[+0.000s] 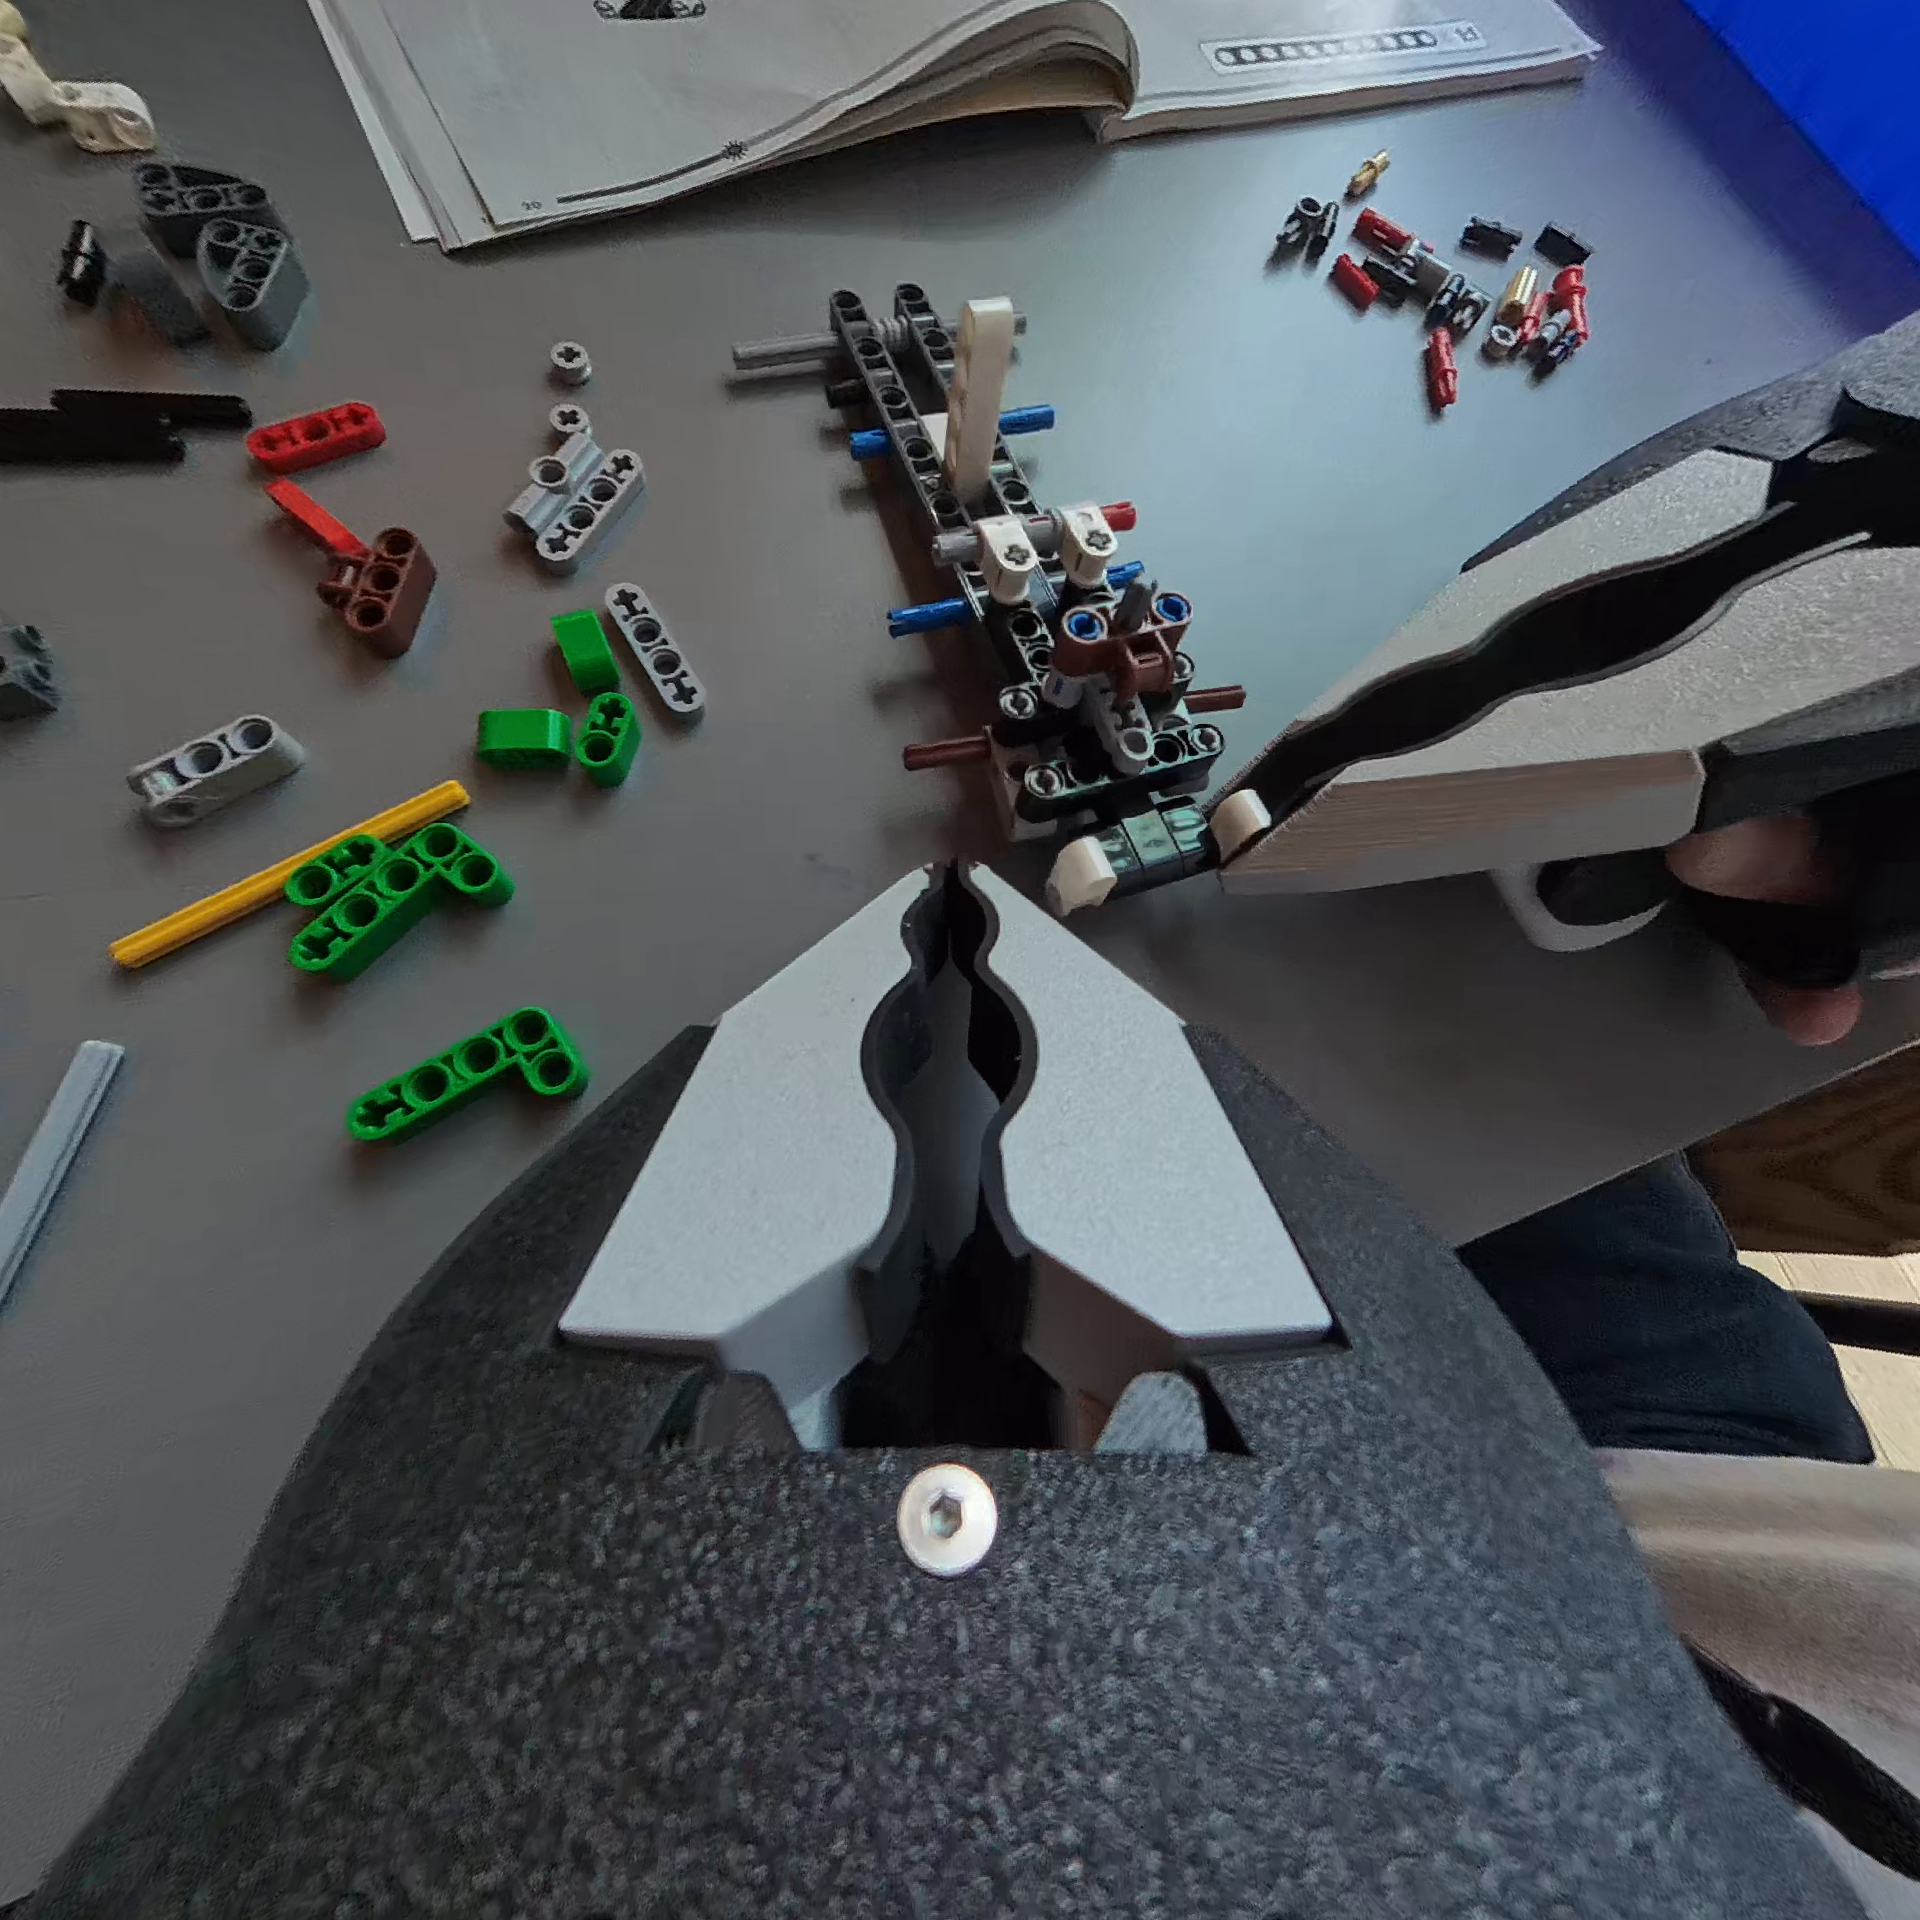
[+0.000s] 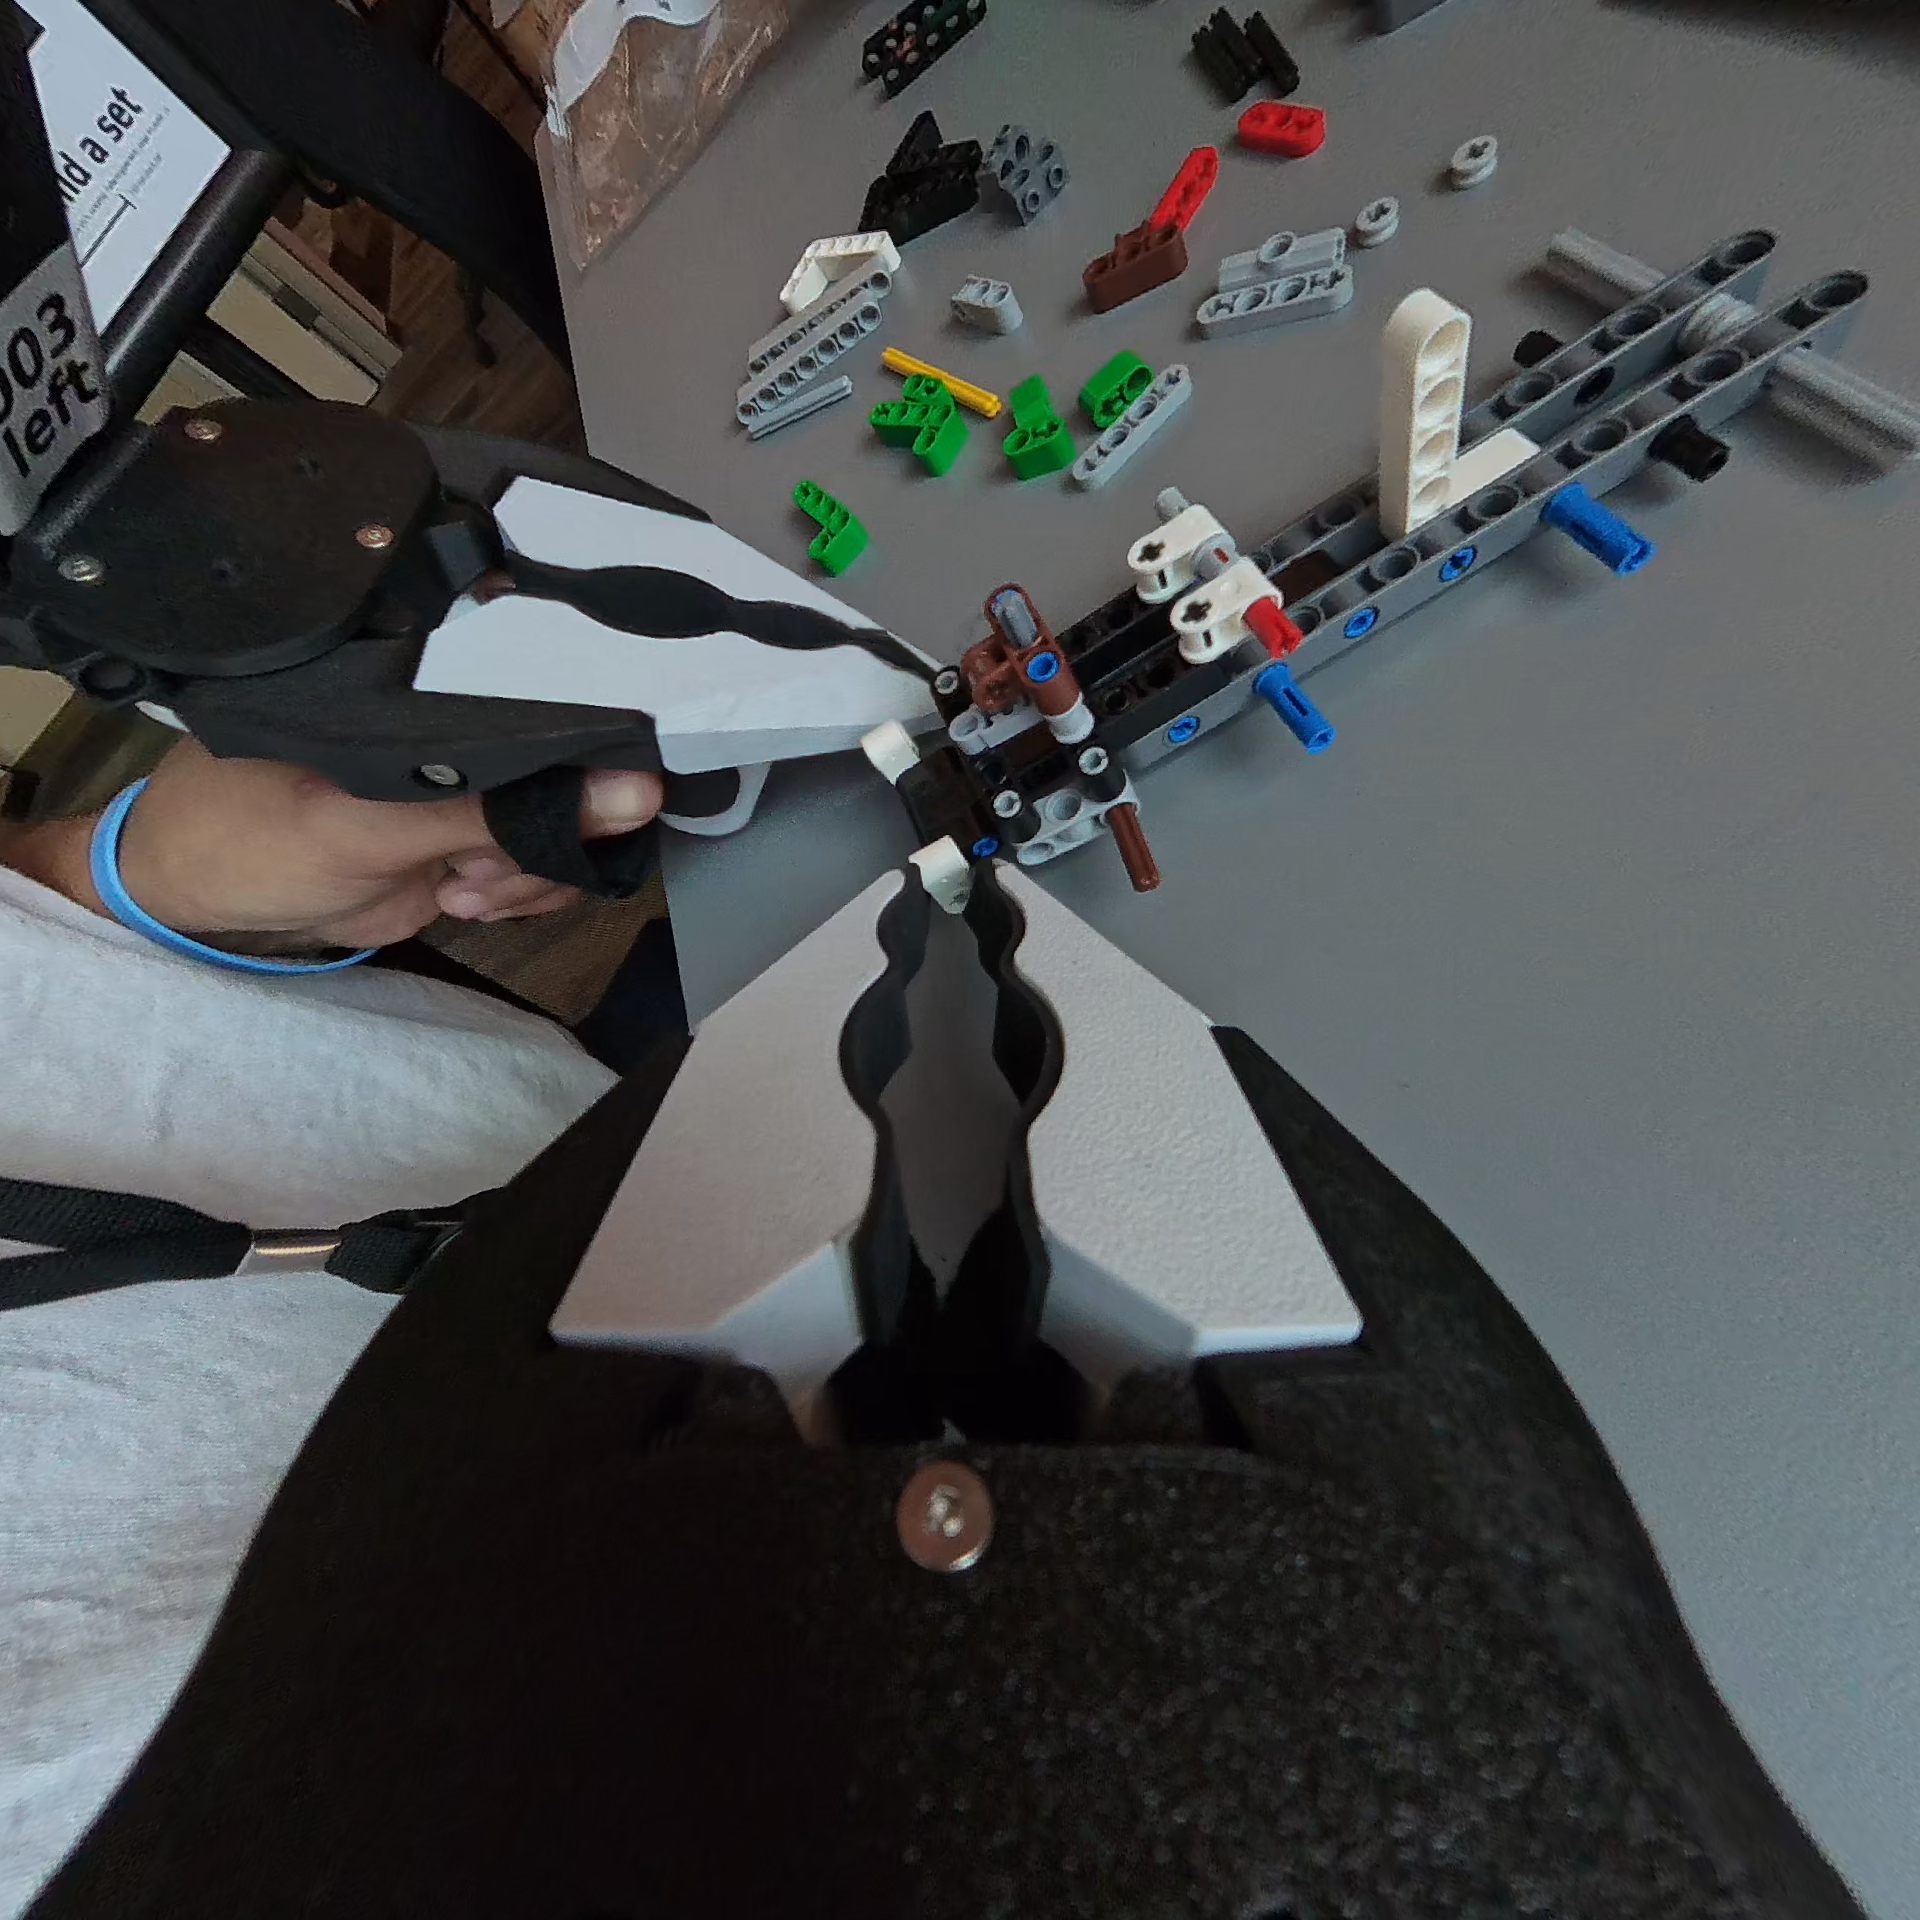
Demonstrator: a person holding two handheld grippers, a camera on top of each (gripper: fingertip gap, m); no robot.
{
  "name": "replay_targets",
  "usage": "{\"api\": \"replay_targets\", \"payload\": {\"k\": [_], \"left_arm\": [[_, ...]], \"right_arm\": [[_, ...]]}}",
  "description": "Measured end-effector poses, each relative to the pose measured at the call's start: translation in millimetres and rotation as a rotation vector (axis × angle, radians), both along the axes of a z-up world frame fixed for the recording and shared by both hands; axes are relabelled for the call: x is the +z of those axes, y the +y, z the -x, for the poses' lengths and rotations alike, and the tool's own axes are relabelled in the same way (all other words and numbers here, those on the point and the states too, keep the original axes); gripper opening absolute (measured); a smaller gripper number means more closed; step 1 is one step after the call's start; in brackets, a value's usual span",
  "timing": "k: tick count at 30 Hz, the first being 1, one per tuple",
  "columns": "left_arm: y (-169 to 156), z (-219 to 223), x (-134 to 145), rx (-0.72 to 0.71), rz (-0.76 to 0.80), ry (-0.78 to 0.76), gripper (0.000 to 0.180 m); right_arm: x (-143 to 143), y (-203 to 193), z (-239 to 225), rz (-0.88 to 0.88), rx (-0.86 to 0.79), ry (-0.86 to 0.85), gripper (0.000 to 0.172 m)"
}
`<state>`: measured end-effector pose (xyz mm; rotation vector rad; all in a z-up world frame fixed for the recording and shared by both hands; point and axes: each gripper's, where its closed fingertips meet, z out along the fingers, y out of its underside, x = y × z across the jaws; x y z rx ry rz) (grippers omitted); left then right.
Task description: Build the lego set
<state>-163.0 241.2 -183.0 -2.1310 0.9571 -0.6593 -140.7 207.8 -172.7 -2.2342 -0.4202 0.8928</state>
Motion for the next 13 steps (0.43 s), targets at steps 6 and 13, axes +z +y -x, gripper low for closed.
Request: {"api": "replay_targets", "payload": {"k": [6,13], "left_arm": [[-10,4,-1,-0.055,0.019,0.023,0.0],[-16,4,5,-0.138,-0.099,-0.012,0.004]], "right_arm": [[2,0,0,0.009,-0.002,0.03,0.009],[6,1,0,0.031,-0.017,0.107,0.01]]}}
